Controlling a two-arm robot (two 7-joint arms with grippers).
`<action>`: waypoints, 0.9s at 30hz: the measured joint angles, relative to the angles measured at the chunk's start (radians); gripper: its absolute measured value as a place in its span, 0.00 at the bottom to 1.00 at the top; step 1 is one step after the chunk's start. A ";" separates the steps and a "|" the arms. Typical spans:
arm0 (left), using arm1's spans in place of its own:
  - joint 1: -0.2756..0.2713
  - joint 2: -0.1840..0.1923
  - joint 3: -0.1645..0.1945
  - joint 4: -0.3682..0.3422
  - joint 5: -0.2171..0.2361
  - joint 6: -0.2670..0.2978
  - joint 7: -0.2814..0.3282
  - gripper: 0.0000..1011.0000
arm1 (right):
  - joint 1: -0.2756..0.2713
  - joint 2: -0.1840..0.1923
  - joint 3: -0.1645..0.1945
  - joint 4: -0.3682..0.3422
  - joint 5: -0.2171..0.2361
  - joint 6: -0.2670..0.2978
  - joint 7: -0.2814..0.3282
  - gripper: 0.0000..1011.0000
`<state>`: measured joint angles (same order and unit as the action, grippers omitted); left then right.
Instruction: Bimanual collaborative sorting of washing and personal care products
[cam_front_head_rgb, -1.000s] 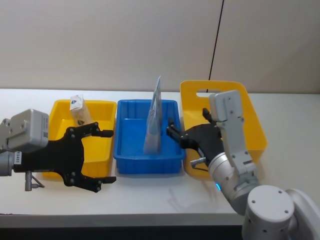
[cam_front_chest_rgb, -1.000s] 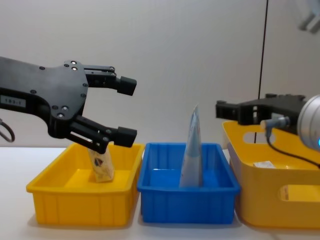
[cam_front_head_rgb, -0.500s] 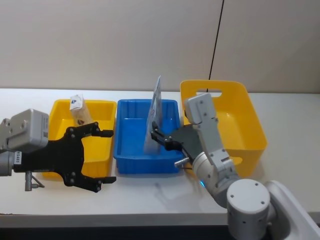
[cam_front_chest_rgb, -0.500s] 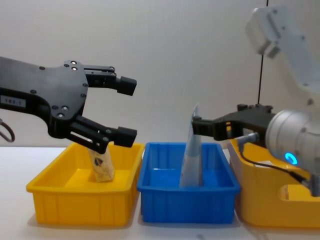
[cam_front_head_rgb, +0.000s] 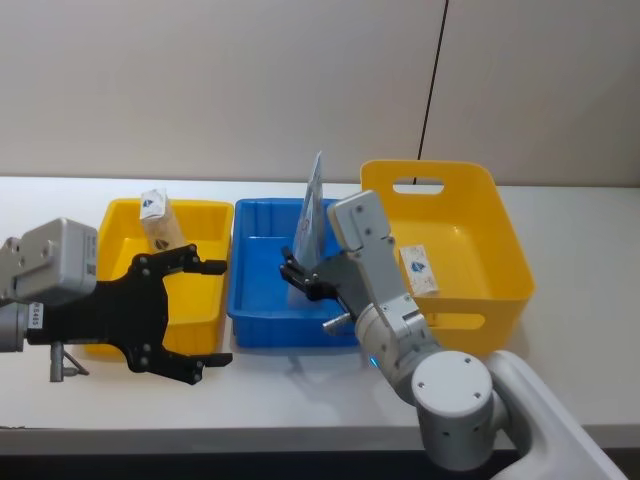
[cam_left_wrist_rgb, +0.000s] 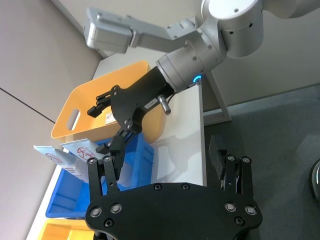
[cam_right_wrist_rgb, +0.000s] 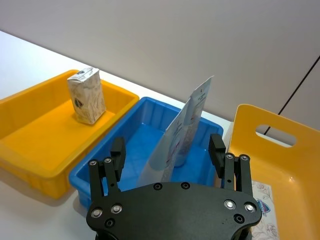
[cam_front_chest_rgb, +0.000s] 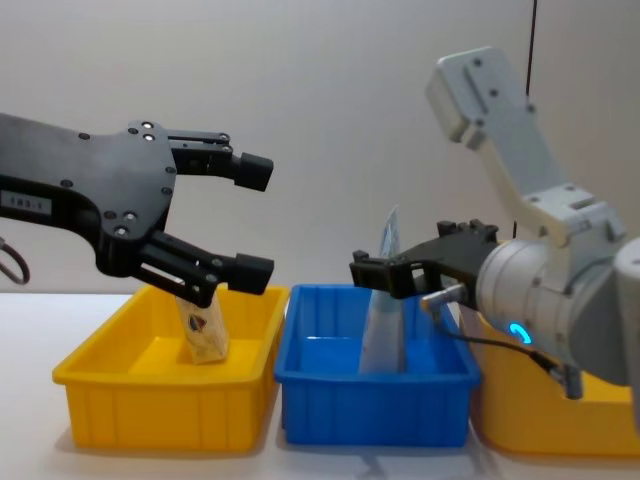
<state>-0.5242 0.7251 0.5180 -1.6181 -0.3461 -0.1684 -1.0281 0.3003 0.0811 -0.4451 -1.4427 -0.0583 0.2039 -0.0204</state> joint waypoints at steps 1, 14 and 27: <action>0.000 0.000 0.000 0.000 0.000 0.000 0.000 0.99 | 0.006 -0.007 -0.002 0.013 -0.005 -0.003 -0.005 0.99; 0.000 0.000 0.000 0.000 0.000 0.000 0.000 0.99 | 0.043 -0.065 -0.003 0.114 -0.033 -0.021 -0.056 0.99; 0.000 0.000 0.000 0.000 0.000 0.000 0.000 0.99 | 0.077 -0.108 0.009 0.197 -0.047 -0.038 -0.085 0.99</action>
<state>-0.5241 0.7250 0.5180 -1.6181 -0.3461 -0.1684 -1.0280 0.3777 -0.0267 -0.4360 -1.2461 -0.1055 0.1658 -0.1058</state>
